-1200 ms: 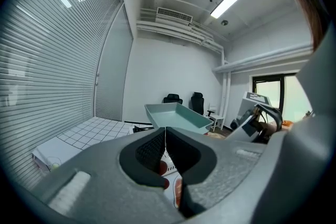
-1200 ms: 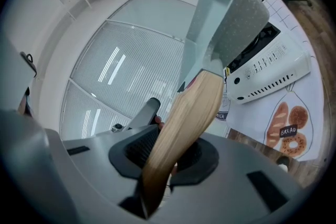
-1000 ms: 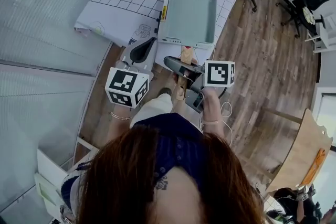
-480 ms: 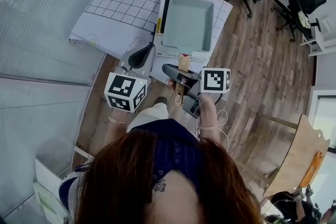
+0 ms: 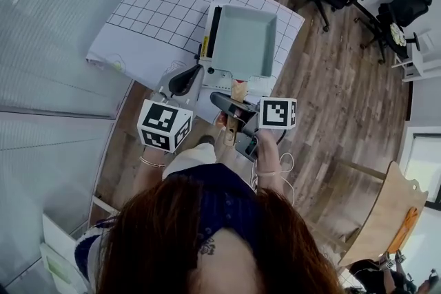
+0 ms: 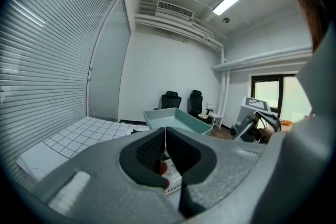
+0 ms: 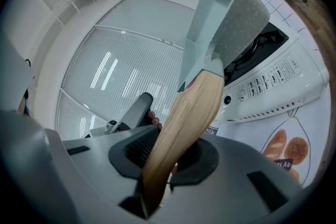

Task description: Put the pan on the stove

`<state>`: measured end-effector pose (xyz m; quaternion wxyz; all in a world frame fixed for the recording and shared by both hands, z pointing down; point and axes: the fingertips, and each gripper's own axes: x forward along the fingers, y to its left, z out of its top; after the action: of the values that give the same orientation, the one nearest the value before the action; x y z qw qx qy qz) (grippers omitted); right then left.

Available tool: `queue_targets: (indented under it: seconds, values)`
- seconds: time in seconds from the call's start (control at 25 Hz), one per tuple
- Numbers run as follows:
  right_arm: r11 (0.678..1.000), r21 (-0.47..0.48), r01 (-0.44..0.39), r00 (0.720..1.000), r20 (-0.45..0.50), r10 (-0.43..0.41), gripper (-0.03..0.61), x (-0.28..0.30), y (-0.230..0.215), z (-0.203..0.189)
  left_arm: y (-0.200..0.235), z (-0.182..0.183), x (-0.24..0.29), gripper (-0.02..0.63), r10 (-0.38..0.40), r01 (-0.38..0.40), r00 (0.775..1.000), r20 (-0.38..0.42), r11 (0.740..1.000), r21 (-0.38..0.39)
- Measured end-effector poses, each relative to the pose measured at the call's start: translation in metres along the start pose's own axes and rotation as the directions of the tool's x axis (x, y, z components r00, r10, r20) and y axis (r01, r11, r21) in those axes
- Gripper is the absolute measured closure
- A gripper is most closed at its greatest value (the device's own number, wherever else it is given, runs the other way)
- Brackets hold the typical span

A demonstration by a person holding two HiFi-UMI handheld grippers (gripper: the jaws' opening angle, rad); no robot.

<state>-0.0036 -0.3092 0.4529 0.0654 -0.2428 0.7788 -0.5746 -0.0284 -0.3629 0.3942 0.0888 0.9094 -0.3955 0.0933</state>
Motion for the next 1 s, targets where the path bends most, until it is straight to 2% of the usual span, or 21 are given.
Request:
queue_targets:
  seconds: [0.36, 1.0]
  values:
    - [1.000, -0.009, -0.018, 1.000, -0.017, 0.018, 0.485, 0.011, -0.011, 0.016, 0.007, -0.001, 0.019, 0.598, -0.010, 0.010, 1.000, -0.002, 1.000, -0.003]
    - [0.999, 0.029, -0.015, 1.000, -0.018, 0.015, 0.483, 0.022, -0.042, 0.040, 0.022, -0.010, 0.039, 0.598, -0.014, 0.013, 0.999, -0.031, 1.000, -0.028]
